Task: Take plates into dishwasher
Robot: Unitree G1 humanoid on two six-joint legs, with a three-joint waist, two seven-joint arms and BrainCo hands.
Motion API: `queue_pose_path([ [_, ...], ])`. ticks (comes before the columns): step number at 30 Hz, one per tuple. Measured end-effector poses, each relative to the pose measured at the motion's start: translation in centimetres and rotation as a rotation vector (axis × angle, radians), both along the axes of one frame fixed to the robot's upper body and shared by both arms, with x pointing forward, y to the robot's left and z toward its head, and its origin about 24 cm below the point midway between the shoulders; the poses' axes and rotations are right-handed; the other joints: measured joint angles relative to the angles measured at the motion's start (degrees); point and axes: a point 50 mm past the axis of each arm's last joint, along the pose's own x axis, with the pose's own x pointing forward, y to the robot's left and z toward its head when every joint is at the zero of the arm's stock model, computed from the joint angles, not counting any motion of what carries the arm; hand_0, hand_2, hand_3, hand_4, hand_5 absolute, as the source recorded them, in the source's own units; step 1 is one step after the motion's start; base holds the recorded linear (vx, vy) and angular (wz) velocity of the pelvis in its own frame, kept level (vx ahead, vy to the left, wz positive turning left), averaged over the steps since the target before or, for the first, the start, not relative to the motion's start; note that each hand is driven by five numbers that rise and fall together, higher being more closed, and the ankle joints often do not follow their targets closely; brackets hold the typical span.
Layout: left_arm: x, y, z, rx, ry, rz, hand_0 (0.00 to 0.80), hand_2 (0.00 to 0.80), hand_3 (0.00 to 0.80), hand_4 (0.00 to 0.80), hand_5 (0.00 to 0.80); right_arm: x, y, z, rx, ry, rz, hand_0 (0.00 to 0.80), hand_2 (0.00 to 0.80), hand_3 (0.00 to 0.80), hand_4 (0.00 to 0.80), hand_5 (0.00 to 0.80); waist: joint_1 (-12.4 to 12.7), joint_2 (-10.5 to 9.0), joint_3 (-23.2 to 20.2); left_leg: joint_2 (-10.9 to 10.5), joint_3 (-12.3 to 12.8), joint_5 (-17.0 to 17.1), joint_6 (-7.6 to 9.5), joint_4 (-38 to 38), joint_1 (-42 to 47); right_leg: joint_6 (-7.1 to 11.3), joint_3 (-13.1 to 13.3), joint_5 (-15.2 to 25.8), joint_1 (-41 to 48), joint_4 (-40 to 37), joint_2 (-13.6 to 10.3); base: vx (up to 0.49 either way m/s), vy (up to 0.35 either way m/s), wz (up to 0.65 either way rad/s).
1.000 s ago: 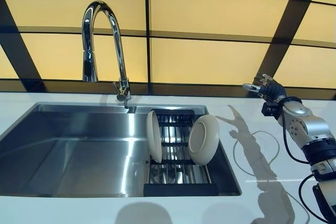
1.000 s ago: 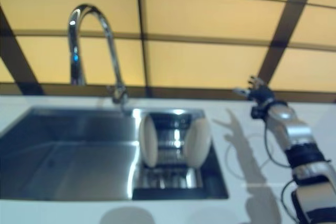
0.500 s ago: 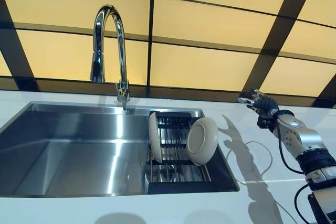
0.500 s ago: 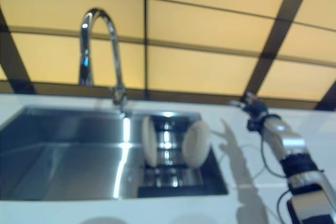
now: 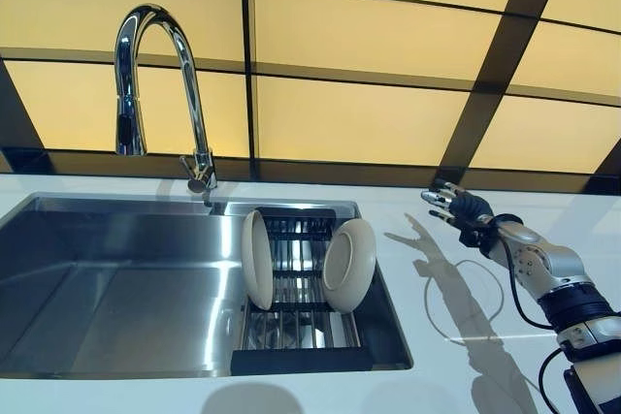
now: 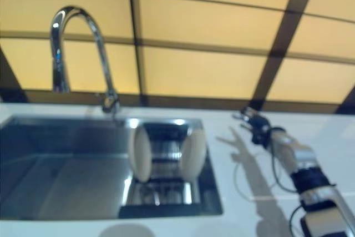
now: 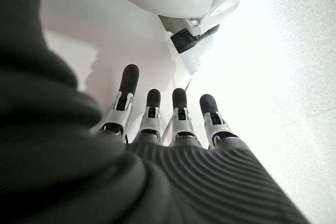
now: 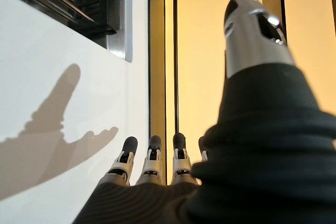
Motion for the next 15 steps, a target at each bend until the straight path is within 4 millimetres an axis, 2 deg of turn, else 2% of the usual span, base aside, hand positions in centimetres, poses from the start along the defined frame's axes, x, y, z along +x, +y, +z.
queue_pose_path([
  [3, 0.0, 0.0, 0.0, -0.001, -0.006, -0.001, 0.0, 0.0, 0.0, 0.0, 0.0, -0.3, 0.7, -0.8, 0.029, 0.023, 0.031, 0.0, 0.0, 0.0, 0.0, 0.0, 0.0, -0.46, -0.5, 0.0, -0.2, -0.2, -0.22, -0.1, 0.0, 0.26, -0.2, -0.2, 0.1, 0.0, -0.1, 0.009, -0.022, 0.05],
  [7, -0.3, 0.0, 0.0, 0.004, -0.004, 0.002, 0.0, 0.0, 0.0, 0.0, 0.0, -1.2, 2.6, -1.6, 0.068, 0.029, 0.099, 0.0, 0.0, 0.0, 0.0, 0.0, 0.0, -0.71, -1.4, 0.1, -0.2, -0.4, 0.06, -0.3, 0.0, 0.19, -0.2, -0.3, 0.0, 0.1, -0.2, 0.0, 0.0, 0.0],
  [15, -0.7, 0.0, -0.1, 0.009, 0.0, 0.007, 0.0, 0.0, 0.0, 0.0, 0.0, -3.1, 4.1, -3.1, 0.112, 0.062, 0.139, 0.0, 0.0, 0.0, 0.0, 0.0, -0.4, -0.63, -2.0, 0.1, -0.1, -0.3, 0.02, -0.3, -0.1, 0.18, -0.2, -0.3, -0.1, 0.0, -0.2, 0.0, 0.0, 0.0],
])
